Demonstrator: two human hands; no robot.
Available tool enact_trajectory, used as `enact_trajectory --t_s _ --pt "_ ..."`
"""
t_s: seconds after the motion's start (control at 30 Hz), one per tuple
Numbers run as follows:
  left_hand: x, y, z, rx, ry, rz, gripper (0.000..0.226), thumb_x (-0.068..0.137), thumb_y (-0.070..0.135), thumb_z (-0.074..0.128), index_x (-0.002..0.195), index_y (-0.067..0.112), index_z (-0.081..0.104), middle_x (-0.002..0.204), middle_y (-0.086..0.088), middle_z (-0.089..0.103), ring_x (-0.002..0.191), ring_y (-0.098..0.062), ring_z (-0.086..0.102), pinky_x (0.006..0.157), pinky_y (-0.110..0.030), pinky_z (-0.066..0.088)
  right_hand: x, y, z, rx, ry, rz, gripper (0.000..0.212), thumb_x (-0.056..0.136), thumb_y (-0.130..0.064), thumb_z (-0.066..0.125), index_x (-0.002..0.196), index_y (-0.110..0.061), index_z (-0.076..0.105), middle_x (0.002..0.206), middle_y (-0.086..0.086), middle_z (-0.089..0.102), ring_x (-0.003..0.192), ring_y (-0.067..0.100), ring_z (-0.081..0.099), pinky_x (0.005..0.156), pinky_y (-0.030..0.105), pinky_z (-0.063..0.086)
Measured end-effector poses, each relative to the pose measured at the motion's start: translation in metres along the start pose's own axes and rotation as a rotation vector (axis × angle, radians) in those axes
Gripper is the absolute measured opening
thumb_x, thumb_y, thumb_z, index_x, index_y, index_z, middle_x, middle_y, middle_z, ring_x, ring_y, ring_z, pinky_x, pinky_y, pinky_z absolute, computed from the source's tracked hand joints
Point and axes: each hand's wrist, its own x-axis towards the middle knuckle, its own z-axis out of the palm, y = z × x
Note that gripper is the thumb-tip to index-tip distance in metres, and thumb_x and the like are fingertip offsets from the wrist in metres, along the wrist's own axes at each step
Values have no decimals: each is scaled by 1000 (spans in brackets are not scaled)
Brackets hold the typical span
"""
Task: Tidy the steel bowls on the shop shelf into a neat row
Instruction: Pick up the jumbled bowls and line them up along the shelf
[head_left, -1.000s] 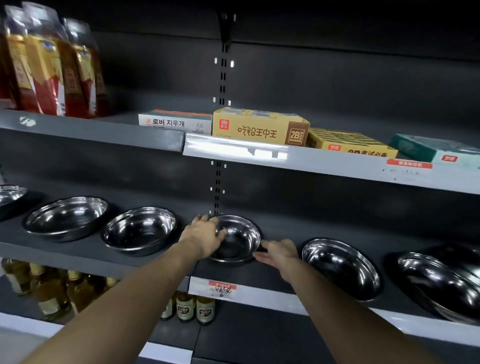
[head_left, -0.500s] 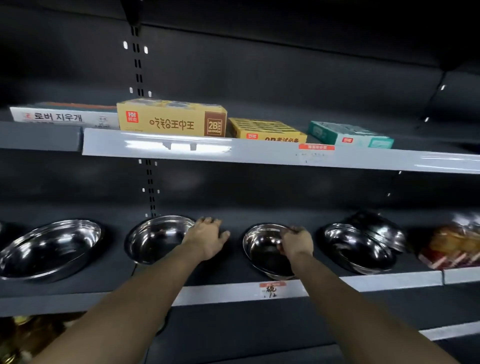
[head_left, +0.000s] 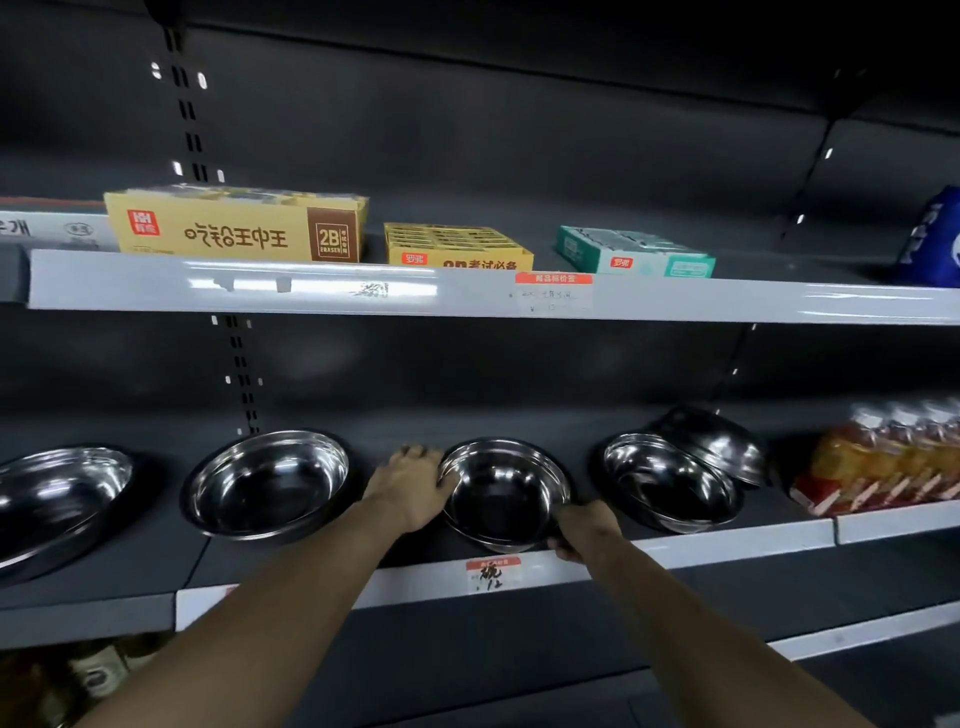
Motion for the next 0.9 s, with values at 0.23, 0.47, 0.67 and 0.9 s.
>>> enact_trajectory --t_s 0.23,0.47,0.67,0.9 --pt "4 5 4 20 -3 -89 55 98 52 38 142 20 47 145 -6 47 135 -28 40 110 -42 38 15 6 -7 12 -43 -63 36 94 -30 60 107 3 63 67 9 61 49 16 52 42 22 41" --pt "14 53 16 13 30 -22 54 99 48 39 145 20 42 147 -5 44 137 -27 38 109 -44 38 32 21 -45 80 -16 -10 31 96 -35 59 105 -5 60 67 6 58 48 15 53 37 21 39" --pt "30 93 25 40 7 111 55 99 49 37 145 18 43 152 -6 40 142 -28 32 116 -43 30 34 29 -73 146 23 16 20 98 -29 56 97 -9 58 77 7 58 46 15 52 35 19 37" --pt "54 119 38 33 -2 214 57 99 49 38 147 19 40 151 -5 42 140 -27 36 115 -41 31 28 38 -111 144 122 30 21 100 -31 54 107 -11 57 94 7 62 49 14 56 40 20 43"
